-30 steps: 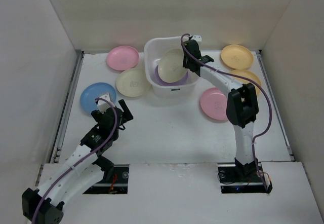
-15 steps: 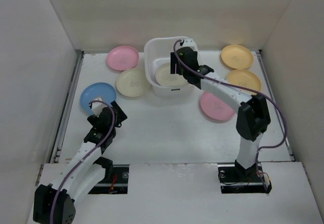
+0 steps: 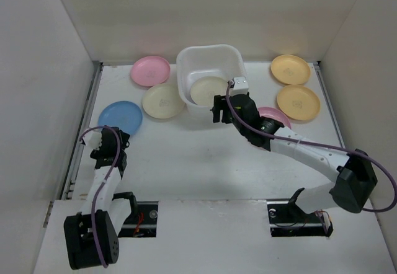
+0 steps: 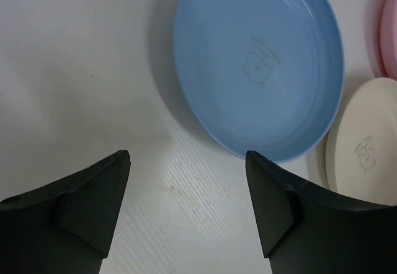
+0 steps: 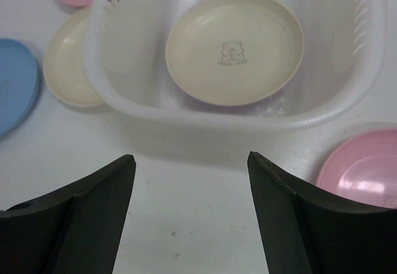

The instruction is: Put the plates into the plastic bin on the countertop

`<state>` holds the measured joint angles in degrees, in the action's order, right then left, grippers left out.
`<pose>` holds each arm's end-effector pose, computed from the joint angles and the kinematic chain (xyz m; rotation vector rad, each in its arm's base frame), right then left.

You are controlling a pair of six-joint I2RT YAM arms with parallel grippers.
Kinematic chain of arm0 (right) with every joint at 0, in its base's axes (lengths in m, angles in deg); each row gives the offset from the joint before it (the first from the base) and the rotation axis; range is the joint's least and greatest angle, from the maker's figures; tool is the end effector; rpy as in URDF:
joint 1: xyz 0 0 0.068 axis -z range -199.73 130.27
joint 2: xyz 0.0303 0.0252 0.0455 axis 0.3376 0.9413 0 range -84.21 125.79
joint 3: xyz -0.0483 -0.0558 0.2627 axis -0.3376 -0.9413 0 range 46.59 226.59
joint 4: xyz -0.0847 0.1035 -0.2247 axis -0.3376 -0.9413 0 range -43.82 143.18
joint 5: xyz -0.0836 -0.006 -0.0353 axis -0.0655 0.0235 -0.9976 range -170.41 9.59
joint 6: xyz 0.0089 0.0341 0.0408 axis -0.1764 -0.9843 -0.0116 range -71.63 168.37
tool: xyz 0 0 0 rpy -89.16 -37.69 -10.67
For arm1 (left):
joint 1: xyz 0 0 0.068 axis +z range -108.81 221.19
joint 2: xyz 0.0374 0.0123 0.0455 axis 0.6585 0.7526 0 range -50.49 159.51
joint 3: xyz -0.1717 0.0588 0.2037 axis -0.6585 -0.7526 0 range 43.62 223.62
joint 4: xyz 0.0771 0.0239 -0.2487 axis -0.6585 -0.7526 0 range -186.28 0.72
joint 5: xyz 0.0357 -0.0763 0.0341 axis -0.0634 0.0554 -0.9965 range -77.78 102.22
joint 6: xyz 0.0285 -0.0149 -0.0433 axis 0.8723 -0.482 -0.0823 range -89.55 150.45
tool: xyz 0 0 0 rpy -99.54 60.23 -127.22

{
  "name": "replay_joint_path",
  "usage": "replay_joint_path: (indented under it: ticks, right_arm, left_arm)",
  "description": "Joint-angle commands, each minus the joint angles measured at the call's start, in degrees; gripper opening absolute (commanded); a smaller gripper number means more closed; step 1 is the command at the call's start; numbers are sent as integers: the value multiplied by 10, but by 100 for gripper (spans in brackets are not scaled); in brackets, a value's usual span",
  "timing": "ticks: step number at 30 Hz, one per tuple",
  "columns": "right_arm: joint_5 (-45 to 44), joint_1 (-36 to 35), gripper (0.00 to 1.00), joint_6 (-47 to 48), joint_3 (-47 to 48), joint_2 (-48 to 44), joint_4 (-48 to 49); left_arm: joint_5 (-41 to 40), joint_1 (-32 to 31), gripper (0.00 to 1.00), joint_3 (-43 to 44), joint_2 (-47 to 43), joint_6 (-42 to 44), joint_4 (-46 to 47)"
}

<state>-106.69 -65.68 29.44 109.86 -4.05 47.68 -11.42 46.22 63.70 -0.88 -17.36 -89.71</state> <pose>0.2371 0.2225 0.3196 -0.1557 1.9254 0.3093 0.1821 0.0303 0.1928 -1.1240 1.7098 -0.0322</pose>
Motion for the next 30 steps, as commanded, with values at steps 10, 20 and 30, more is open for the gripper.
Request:
replay_joint_path:
  ticks: [10,20,30]
  right_arm:
    - [-3,-10,79,-26,-89,-75,65]
    - [-3,-9,79,-32,-134,-116,85]
    - [-3,-6,79,-42,-159,-147,88]
  left_arm:
    - [95,77,69,22,132,-118,64]
    - [113,113,50,56,211,-153,68]
    - [146,142,12,60,230,-163,80]
